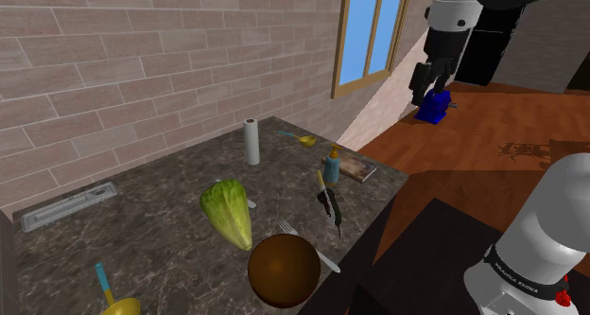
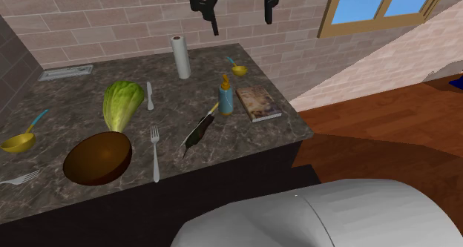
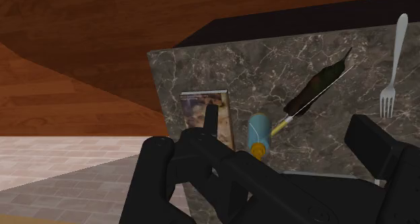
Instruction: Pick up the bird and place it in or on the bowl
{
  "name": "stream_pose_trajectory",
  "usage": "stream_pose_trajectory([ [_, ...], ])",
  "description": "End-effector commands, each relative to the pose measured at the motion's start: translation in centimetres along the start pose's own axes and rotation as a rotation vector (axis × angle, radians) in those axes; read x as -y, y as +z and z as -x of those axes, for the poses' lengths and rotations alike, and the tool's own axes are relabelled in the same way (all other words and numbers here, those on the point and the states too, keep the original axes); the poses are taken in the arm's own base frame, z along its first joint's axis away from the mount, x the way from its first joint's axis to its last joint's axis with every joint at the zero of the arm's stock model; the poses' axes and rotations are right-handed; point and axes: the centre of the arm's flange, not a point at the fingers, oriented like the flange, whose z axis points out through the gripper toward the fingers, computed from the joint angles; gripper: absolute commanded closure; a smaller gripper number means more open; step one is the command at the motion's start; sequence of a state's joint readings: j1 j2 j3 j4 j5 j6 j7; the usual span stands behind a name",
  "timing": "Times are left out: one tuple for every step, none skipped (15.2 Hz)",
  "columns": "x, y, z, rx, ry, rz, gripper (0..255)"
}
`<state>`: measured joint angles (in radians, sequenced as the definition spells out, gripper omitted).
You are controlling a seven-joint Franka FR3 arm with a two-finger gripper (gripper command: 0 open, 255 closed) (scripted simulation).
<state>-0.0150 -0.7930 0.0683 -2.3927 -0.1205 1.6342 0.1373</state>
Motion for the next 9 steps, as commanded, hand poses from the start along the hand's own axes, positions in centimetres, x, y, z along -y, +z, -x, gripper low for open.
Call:
stream_pose_trajectory([
  [0.0,0.0,0.0,0.0,0.0,0.0,0],
  [0.6,1.1,-0.4,0.005,0.011,-0.003,0],
  [1.1,2.2,-0.9,0.011,0.021,-0.006,0],
  [1.7,3.4,-1.3,0.016,0.032,-0.009,0],
  [2.2,4.5,-1.8,0.021,0.043,-0.013,0],
  [2.8,5.6,-2.2,0.026,0.053,-0.016,0],
  [3.3,6.7,-2.6,0.032,0.064,-0.019,0],
  [3.9,7.8,-3.1,0.037,0.075,-0.022,0],
  [4.4,9.0,-3.5,0.042,0.085,-0.025,0],
])
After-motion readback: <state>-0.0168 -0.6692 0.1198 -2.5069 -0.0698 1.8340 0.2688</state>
